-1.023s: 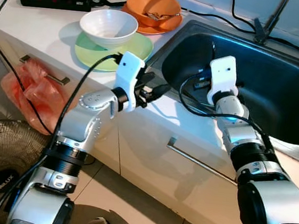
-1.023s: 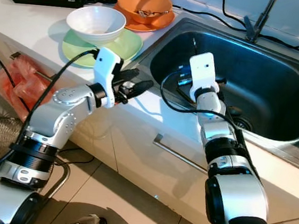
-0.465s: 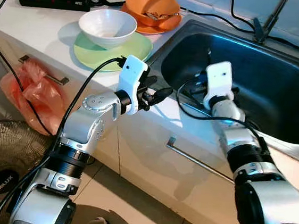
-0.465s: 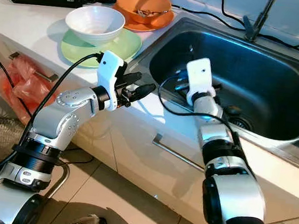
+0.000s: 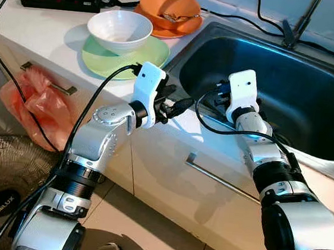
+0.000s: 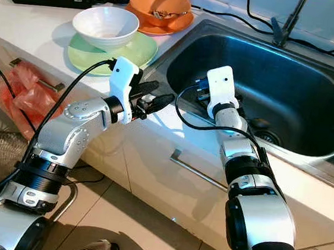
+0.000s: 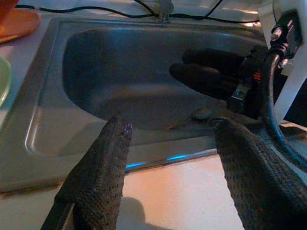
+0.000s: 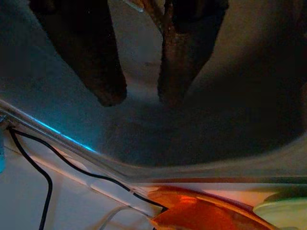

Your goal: Kitchen organization

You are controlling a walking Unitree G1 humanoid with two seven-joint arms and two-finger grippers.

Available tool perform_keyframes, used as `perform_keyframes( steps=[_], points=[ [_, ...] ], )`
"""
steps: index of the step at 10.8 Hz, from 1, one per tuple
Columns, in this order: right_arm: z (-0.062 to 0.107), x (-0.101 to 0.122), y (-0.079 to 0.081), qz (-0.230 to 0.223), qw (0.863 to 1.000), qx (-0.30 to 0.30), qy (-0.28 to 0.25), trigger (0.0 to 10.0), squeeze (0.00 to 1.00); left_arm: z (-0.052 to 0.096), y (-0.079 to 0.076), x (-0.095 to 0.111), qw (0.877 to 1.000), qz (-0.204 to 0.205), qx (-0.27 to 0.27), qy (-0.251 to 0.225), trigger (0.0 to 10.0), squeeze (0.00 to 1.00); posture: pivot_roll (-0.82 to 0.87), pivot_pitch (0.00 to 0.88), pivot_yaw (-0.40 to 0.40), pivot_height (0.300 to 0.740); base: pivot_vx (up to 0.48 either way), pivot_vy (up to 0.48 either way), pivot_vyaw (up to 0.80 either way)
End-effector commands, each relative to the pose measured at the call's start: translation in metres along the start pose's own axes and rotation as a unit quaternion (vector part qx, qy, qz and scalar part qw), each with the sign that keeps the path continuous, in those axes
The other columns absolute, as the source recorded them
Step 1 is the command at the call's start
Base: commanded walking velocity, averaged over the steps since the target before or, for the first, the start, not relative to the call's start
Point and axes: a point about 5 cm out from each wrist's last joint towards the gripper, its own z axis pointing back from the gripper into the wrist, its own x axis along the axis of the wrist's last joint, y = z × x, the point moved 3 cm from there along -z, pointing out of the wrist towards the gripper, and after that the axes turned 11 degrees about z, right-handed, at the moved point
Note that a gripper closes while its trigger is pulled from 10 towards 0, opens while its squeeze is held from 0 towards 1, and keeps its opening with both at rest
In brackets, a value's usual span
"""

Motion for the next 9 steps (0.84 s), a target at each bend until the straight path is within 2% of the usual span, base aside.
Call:
perform_keyframes(
  steps=[1,2,4,5,7,8,9],
  points=[
    [0.001,-0.004,0.004,-0.006,1.000,0.007,0.008,10.0,0.16,0.001,-0.001,0.000,1.000,-0.004,0.001,0.001,10.0,0.00,0.11,0.126,-0.011,0.740,0.000,0.000,0.00],
    [0.001,0.002,0.005,-0.006,1.000,0.006,-0.010,10.0,0.00,0.002,0.001,0.003,1.000,-0.003,0.009,-0.007,10.0,0.00,0.11,0.126,-0.009,0.740,0.000,0.000,0.00],
    [0.000,0.012,0.006,-0.011,0.999,0.004,-0.035,10.0,0.00,0.003,0.015,0.021,0.996,-0.018,0.065,-0.049,10.0,0.00,0.11,0.125,-0.008,0.740,0.000,0.000,0.00],
    [0.001,0.012,0.009,-0.011,0.999,0.007,-0.038,10.0,0.00,0.006,0.026,0.039,0.991,-0.028,0.108,-0.079,10.0,0.00,0.11,0.121,-0.006,0.740,0.000,0.000,0.00],
    [0.005,0.004,0.015,-0.016,0.999,0.013,-0.033,10.0,0.00,0.018,0.050,0.070,0.970,-0.054,0.197,-0.133,10.0,0.00,0.11,0.112,-0.003,0.740,0.000,0.000,0.00],
    [0.007,0.002,0.017,-0.017,0.999,0.014,-0.031,10.0,0.00,0.022,0.056,0.076,0.963,-0.047,0.217,-0.149,10.0,0.00,0.11,0.110,-0.003,0.740,0.000,0.000,0.00],
    [0.008,0.001,0.018,-0.020,0.999,0.015,-0.030,10.0,0.00,0.035,0.073,0.085,0.944,-0.037,0.273,-0.181,10.0,0.00,0.10,0.106,-0.005,0.740,0.000,0.000,0.00]
  ],
)
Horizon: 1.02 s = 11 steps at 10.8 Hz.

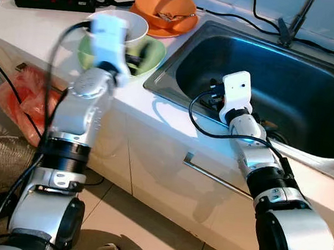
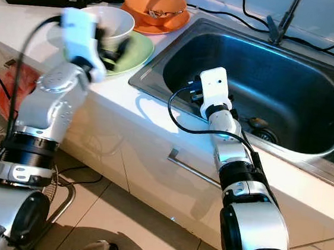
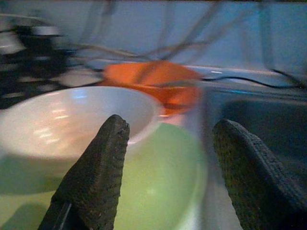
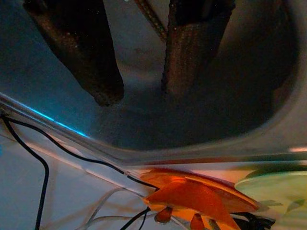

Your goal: Kitchen organization

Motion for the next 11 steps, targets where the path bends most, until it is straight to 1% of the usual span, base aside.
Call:
perform_keyframes(
  steps=[1,2,3,4,6,7,8,9,10,11],
  points=[
    [0.004,-0.010,0.004,-0.007,1.000,0.005,0.015,10.0,0.00,-0.002,0.012,0.012,0.999,-0.001,0.035,-0.022,10.0,0.00,0.10,0.101,-0.007,0.740,0.000,0.000,0.00],
    [0.004,-0.010,0.004,-0.007,1.000,0.006,0.015,10.0,0.00,-0.001,0.024,0.012,0.998,0.000,0.064,-0.024,10.0,0.00,0.10,0.099,-0.008,0.740,0.000,0.000,0.00],
    [0.004,-0.009,0.004,-0.007,1.000,0.007,0.014,10.0,0.00,0.002,0.042,0.010,0.994,0.005,0.104,-0.024,10.0,0.00,0.11,0.093,-0.013,0.740,0.000,0.000,0.00],
    [0.004,-0.008,0.004,-0.008,1.000,0.008,0.013,10.0,0.00,0.003,0.048,0.009,0.993,0.012,0.115,-0.027,10.0,0.00,0.11,0.094,-0.013,0.740,0.000,0.000,0.00],
    [0.004,-0.006,0.005,-0.008,1.000,0.010,0.009,10.0,0.00,0.003,0.060,0.008,0.987,0.070,0.140,-0.033,10.0,0.00,0.11,0.100,-0.018,0.740,0.000,0.000,0.00],
    [0.004,-0.006,0.004,-0.007,1.000,0.010,0.009,10.0,0.00,0.001,0.065,0.010,0.984,0.096,0.146,-0.035,10.0,0.00,0.11,0.107,-0.020,0.740,0.000,0.000,0.00],
    [0.004,-0.007,0.002,-0.006,1.000,0.008,0.011,10.0,0.00,-0.005,0.066,0.015,0.982,0.121,0.140,-0.038,10.0,0.00,0.10,0.111,-0.021,0.740,0.000,0.000,0.00],
    [0.004,-0.008,0.002,-0.006,1.000,0.008,0.011,10.0,0.00,-0.007,0.067,0.017,0.981,0.129,0.140,-0.040,10.0,0.00,0.10,0.112,-0.021,0.740,0.000,0.000,0.00],
    [0.004,-0.007,0.002,-0.006,1.000,0.008,0.012,10.0,0.00,-0.013,0.068,0.018,0.977,0.159,0.139,-0.038,10.0,0.00,0.10,0.112,-0.023,0.740,0.000,0.000,0.00],
    [0.004,-0.007,0.001,-0.006,1.000,0.008,0.012,10.0,0.00,-0.017,0.067,0.016,0.975,0.171,0.136,-0.032,10.0,0.00,0.10,0.112,-0.022,0.740,0.000,0.000,0.00]
  ],
)
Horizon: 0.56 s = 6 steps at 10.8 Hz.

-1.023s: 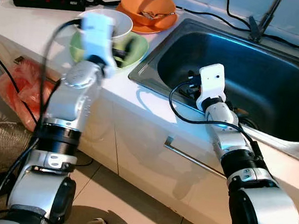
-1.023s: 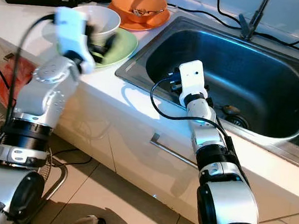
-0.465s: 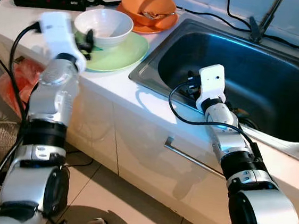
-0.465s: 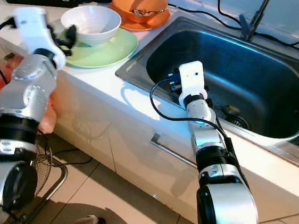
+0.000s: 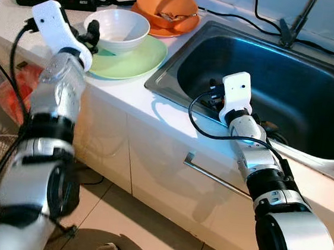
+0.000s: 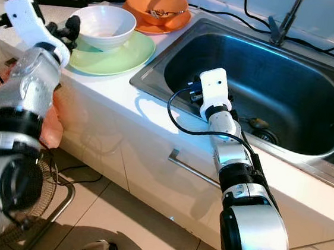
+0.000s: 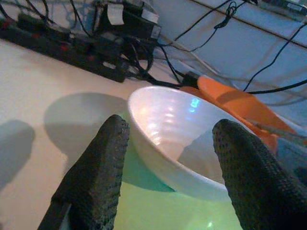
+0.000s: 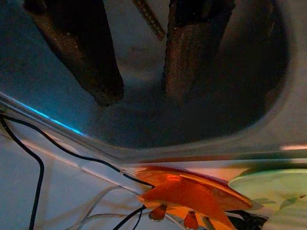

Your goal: Kitchen organization

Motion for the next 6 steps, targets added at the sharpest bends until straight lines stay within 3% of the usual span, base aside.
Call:
perform_keyframes(
  steps=[1,4,6],
  points=[
    [0.003,-0.008,0.000,-0.003,1.000,0.005,0.015,10.0,0.00,-0.003,-0.004,0.003,1.000,0.019,-0.006,-0.001,10.0,0.00,0.09,0.112,-0.023,0.740,0.000,0.000,0.00],
    [0.004,-0.009,0.000,0.000,1.000,0.008,0.017,10.0,0.00,-0.011,-0.010,-0.011,0.996,0.077,0.001,0.040,10.0,0.00,0.09,0.114,-0.025,0.740,0.000,0.000,0.00],
    [0.005,-0.010,0.001,-0.001,1.000,0.010,0.017,10.0,0.00,-0.011,-0.009,-0.022,0.994,0.092,0.016,0.059,10.0,0.00,0.08,0.118,-0.022,0.740,0.000,0.000,0.00]
  ],
)
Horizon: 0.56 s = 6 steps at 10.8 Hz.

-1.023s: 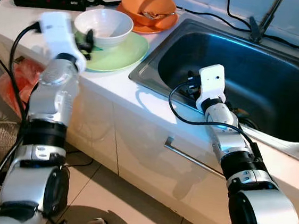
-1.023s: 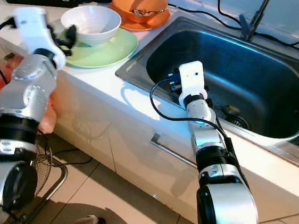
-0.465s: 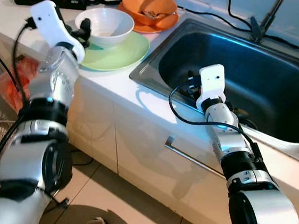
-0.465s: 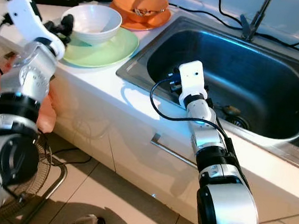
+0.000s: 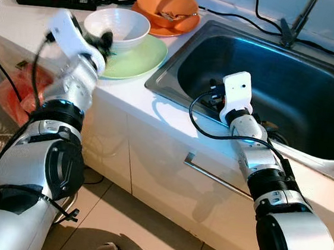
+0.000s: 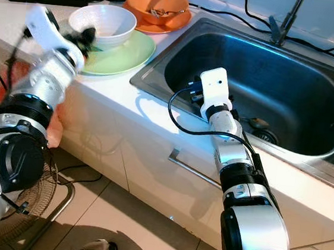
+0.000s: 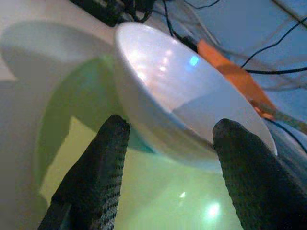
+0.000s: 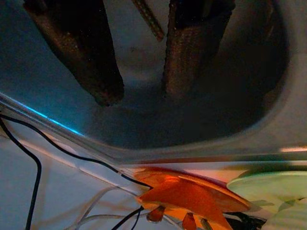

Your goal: Kitchen organization

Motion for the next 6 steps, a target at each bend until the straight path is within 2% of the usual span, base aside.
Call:
perform_keyframes(
  steps=[1,3,6],
  points=[
    [0.005,-0.010,0.002,-0.003,1.000,0.007,0.017,10.0,0.00,-0.002,-0.009,0.002,1.000,0.011,-0.003,-0.002,10.0,0.00,0.07,0.120,-0.022,0.740,0.000,0.000,0.00],
    [0.006,-0.012,0.001,-0.002,1.000,0.007,0.019,10.0,0.00,-0.003,-0.008,-0.002,1.000,0.025,0.011,0.003,10.0,0.00,0.07,0.124,-0.024,0.740,0.000,0.000,0.00],
    [0.008,-0.014,0.001,-0.001,1.000,0.007,0.021,10.0,0.00,-0.002,-0.003,-0.017,0.999,0.022,0.030,0.029,10.0,0.00,0.07,0.126,-0.023,0.740,0.000,0.000,0.00]
  ],
)
